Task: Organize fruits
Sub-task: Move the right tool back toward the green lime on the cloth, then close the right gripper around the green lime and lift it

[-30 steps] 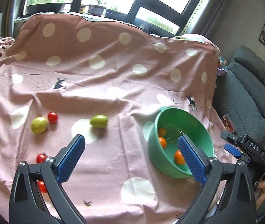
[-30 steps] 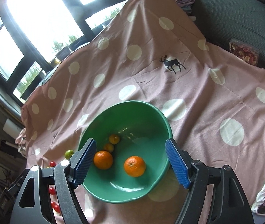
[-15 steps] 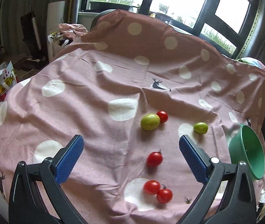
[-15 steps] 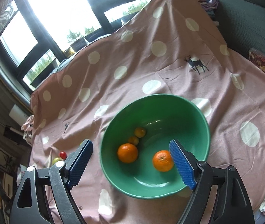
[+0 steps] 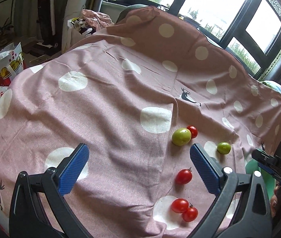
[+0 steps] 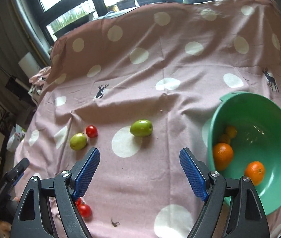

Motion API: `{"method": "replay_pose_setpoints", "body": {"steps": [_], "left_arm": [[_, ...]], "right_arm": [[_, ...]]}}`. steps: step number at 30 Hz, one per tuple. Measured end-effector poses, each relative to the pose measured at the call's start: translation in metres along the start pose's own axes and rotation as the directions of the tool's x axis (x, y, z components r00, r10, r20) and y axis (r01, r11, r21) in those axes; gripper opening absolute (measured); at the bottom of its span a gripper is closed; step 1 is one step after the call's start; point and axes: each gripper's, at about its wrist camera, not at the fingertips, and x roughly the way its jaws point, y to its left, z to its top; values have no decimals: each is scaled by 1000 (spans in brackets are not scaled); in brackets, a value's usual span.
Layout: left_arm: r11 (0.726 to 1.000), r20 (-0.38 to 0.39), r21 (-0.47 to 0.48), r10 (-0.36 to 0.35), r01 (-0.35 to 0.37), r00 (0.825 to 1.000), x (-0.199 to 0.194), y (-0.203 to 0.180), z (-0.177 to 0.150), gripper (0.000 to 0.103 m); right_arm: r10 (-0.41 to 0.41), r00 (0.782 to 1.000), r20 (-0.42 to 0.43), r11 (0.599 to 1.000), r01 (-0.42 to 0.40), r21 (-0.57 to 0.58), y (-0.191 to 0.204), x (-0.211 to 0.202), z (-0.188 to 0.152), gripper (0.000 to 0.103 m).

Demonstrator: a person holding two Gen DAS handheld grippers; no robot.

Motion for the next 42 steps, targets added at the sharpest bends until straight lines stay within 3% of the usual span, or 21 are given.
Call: {"method": "replay_pose_setpoints", "body": {"steps": [5,9,13,25,29,36,39,42], "left_arm": [[999,-6,36,-11,11,1000,1,-6,-3,102],[999,-23,43,-27,28,999,4,-10,-4,102],[998,-32,48,-44,46,999,6,-14,-5,102],[995,-53,89,-48,52,997,11,-25,-9,102],[992,-63,99,-68,74,996,11,-29,-11,102],[976,-116,165,-122,141,986,15,-54,-25,99],[960,-163,207,-157,190,974,19,-72,-36,93],[939,-235,230,-202,257,951,27,-90,-50,84]], "right_arm": [[-100,993,-70,993,95,-66,23,54,25,68],[-196,972,-127,978,184,-98,21,88,33,57],[-192,965,-177,980,180,-86,16,109,35,56],[-162,972,-172,986,154,-59,17,126,34,49],[-118,976,-184,993,114,-33,10,116,29,49],[73,972,-225,995,-56,78,-10,78,-4,49],[123,962,-245,988,-96,121,-17,63,-25,49],[179,953,-243,978,-147,145,-22,53,-40,49]]}}
